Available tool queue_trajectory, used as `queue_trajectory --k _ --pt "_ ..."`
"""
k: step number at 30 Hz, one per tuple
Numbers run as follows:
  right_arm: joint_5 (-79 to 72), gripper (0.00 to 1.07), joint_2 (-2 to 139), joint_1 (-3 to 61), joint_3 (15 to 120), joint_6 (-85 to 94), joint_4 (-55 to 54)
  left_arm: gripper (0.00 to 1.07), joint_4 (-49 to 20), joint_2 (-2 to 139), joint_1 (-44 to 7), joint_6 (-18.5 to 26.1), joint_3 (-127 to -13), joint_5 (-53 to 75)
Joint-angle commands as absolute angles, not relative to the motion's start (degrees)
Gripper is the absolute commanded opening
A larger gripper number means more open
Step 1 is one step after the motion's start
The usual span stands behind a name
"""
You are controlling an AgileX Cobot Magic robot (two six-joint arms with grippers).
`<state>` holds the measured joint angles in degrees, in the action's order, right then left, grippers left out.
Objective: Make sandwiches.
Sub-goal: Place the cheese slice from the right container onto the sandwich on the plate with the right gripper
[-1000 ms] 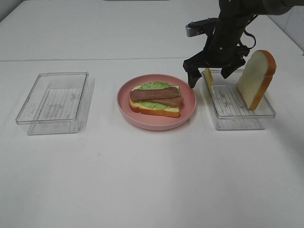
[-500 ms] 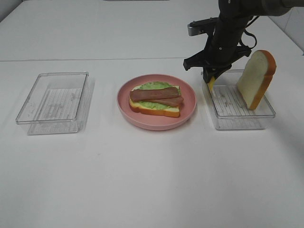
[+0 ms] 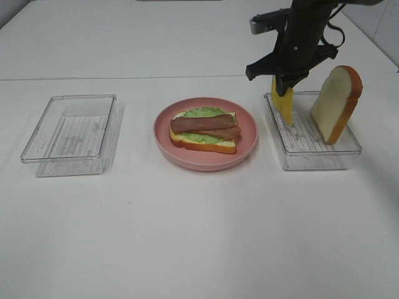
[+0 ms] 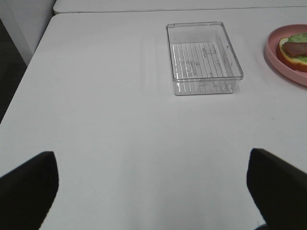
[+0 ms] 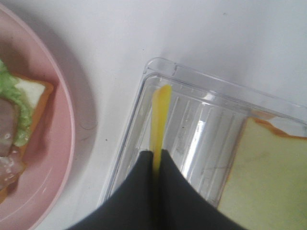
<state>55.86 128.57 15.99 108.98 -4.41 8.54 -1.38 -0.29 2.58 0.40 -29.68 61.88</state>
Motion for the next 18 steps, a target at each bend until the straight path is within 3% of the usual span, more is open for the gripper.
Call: queue_trajectory --k 1,11,18 --pt "61.2 0.00 124.0 16.0 112.3 -2.5 8.7 1.01 -1.4 -1.0 2.8 0.0 -29.6 61.5" --pt "65.6 0.00 116.9 18.0 112.9 -2.5 8.0 1.01 -1.4 -1.0 2.8 0.0 -29.6 61.5" --pt "66.6 0.00 116.2 24.9 112.9 -2.5 7.2 1.01 -1.4 -1.0 2.8 0.0 -29.6 61.5"
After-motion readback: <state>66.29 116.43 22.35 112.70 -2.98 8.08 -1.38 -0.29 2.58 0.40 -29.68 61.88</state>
